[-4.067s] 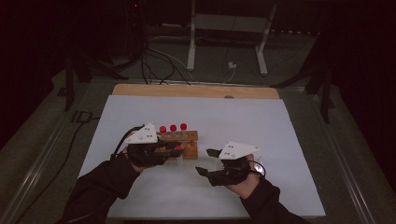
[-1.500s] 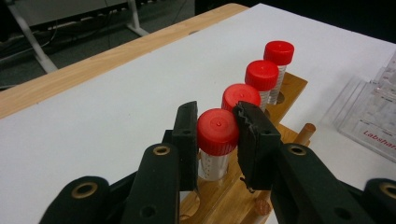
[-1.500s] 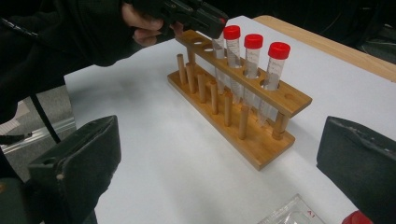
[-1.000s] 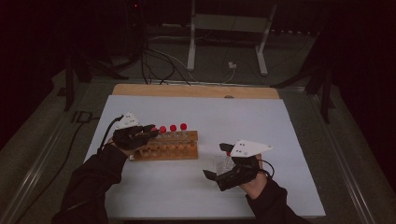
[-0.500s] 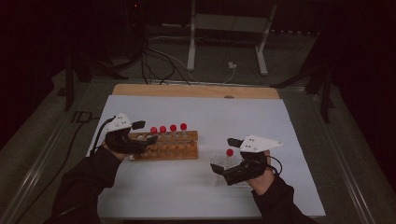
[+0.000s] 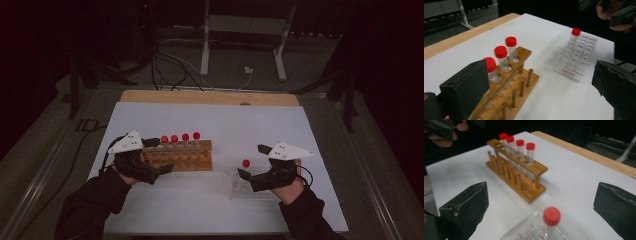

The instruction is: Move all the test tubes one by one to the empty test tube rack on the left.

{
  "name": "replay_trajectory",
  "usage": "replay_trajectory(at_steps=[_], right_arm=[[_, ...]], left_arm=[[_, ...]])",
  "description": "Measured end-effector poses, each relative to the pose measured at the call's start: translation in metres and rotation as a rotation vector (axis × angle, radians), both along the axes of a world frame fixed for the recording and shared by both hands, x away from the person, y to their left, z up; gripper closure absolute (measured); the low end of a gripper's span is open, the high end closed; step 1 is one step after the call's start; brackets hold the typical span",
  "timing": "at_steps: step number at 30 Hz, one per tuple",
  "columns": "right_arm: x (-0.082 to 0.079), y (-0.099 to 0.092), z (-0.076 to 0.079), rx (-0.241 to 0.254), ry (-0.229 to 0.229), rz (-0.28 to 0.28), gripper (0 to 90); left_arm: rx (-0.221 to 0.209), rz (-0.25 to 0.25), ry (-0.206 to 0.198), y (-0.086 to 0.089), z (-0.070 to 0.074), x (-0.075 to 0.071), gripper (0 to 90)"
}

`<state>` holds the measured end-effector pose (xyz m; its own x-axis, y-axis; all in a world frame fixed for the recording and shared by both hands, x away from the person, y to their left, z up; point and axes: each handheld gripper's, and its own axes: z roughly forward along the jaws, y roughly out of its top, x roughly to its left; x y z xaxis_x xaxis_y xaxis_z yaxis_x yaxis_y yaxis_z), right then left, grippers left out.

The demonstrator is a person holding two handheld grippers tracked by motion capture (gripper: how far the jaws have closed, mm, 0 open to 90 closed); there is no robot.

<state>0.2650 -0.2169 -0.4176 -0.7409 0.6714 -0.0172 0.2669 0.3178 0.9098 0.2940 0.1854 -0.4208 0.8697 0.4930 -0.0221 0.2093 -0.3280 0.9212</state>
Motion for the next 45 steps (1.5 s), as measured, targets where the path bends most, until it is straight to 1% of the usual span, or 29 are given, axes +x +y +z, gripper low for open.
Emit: replay_trajectory(at_steps=[5,9,14,16,21,26,28,29,31,32,33,34,35,36,39,42,45], right_arm=[[0.001,-0.01,-0.007,-0.014,0.013,-0.042,0.0],[0.001,-0.017,-0.014,-0.024,0.037,-0.058,0.0],[0.001,-0.024,-0.023,-0.038,0.067,-0.072,0.0],[0.0,-0.026,-0.026,-0.055,0.079,-0.081,0.0],[0.0,-0.027,-0.035,-0.086,0.106,-0.085,0.4],[0.003,-0.023,-0.041,-0.115,0.123,-0.095,8.8],[0.004,-0.02,-0.042,-0.119,0.127,-0.095,17.1],[0.005,-0.019,-0.043,-0.125,0.131,-0.092,18.2],[0.007,-0.016,-0.044,-0.132,0.139,-0.087,27.6],[0.009,-0.014,-0.044,-0.137,0.141,-0.081,30.7],[0.01,-0.012,-0.045,-0.144,0.148,-0.079,35.8],[0.011,-0.011,-0.045,-0.147,0.152,-0.065,40.1],[0.011,-0.009,-0.045,-0.15,0.154,-0.06,42.3],[0.012,-0.007,-0.046,-0.159,0.156,-0.061,47.5],[0.014,-0.003,-0.046,-0.174,0.164,-0.054,56.8],[0.016,-0.001,-0.047,-0.187,0.169,-0.045,62.6],[0.017,0.002,-0.048,-0.202,0.168,-0.041,66.0]], left_arm=[[0.005,-0.033,0.001,-0.006,0.0,-0.005,1.7],[0.006,-0.053,0.0,-0.009,-0.001,-0.008,1.7],[0.015,-0.057,0.012,-0.011,-0.004,-0.008,1.8],[0.015,-0.066,0.017,-0.011,-0.005,-0.007,1.8],[0.019,-0.064,0.022,-0.01,-0.007,-0.008,1.8],[0.027,-0.065,0.022,-0.011,-0.007,-0.008,1.8],[0.026,-0.07,0.022,-0.012,-0.007,-0.008,1.8],[0.026,-0.068,0.022,-0.012,-0.007,-0.008,1.8],[0.026,-0.068,0.022,-0.012,-0.008,-0.008,1.8],[0.026,-0.068,0.023,-0.012,-0.008,-0.008,1.8],[0.027,-0.07,0.024,-0.012,-0.008,-0.008,1.8],[0.025,-0.068,0.023,-0.012,-0.008,-0.008,1.8],[0.026,-0.069,0.025,-0.011,-0.008,-0.008,1.8],[0.026,-0.069,0.025,-0.011,-0.008,-0.008,1.8],[0.024,-0.069,0.026,-0.011,-0.008,-0.007,1.8],[0.026,-0.069,0.025,-0.011,-0.008,-0.008,1.8],[0.027,-0.067,0.025,-0.01,-0.008,-0.007,1.8]])
